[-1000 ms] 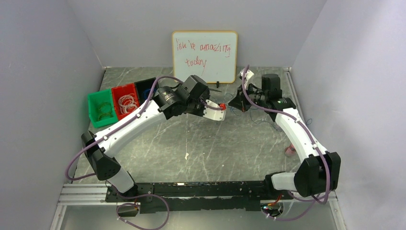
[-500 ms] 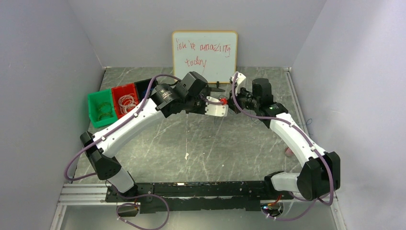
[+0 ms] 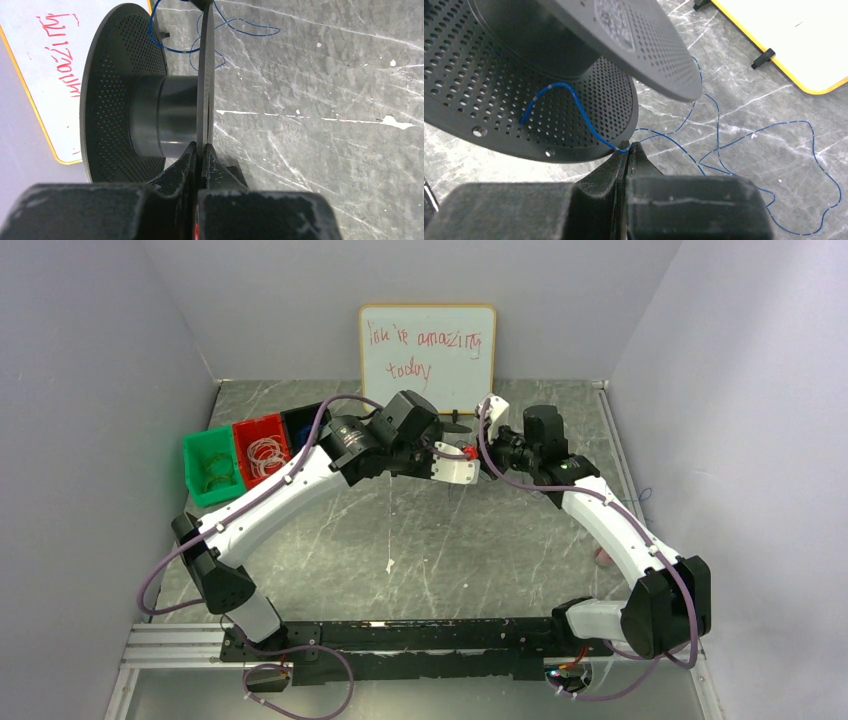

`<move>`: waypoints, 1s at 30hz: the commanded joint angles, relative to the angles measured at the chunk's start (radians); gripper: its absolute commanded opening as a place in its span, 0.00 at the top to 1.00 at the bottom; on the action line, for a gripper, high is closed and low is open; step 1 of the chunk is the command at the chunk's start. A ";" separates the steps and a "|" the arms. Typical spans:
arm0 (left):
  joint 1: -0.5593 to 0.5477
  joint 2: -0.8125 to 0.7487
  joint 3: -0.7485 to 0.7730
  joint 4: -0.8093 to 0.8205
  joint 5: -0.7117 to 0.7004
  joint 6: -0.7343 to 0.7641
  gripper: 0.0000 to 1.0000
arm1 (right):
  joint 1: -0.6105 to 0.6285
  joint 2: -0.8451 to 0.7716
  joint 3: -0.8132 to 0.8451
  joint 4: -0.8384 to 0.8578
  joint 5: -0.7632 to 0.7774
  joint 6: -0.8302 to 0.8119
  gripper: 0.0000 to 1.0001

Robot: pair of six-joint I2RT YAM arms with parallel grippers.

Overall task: Wrap the cables
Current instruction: Place the cable on the cable reel.

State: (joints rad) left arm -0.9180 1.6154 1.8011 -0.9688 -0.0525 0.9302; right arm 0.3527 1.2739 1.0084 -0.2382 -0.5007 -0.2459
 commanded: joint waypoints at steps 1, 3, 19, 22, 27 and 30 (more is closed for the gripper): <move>-0.013 -0.021 0.027 0.108 -0.048 0.042 0.98 | 0.005 -0.028 0.026 -0.048 -0.067 -0.046 1.00; -0.015 -0.021 0.026 0.112 -0.051 0.047 0.97 | 0.005 -0.022 0.033 -0.069 -0.080 -0.057 1.00; -0.050 -0.087 -0.101 0.137 -0.099 0.194 0.98 | -0.009 0.027 0.127 -0.164 -0.078 -0.091 1.00; -0.050 -0.126 -0.157 0.188 -0.094 0.230 0.98 | -0.019 0.025 0.130 -0.179 -0.089 -0.096 1.00; -0.050 -0.207 -0.290 0.352 -0.078 0.307 0.98 | -0.052 0.025 0.107 -0.147 -0.136 -0.052 1.00; -0.050 -0.270 -0.385 0.484 -0.040 0.352 0.98 | -0.064 0.019 0.081 -0.099 -0.132 -0.011 1.00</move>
State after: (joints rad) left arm -0.9619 1.4605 1.4837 -0.7601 -0.1230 1.1790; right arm 0.3054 1.3140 1.0912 -0.4164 -0.6022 -0.3073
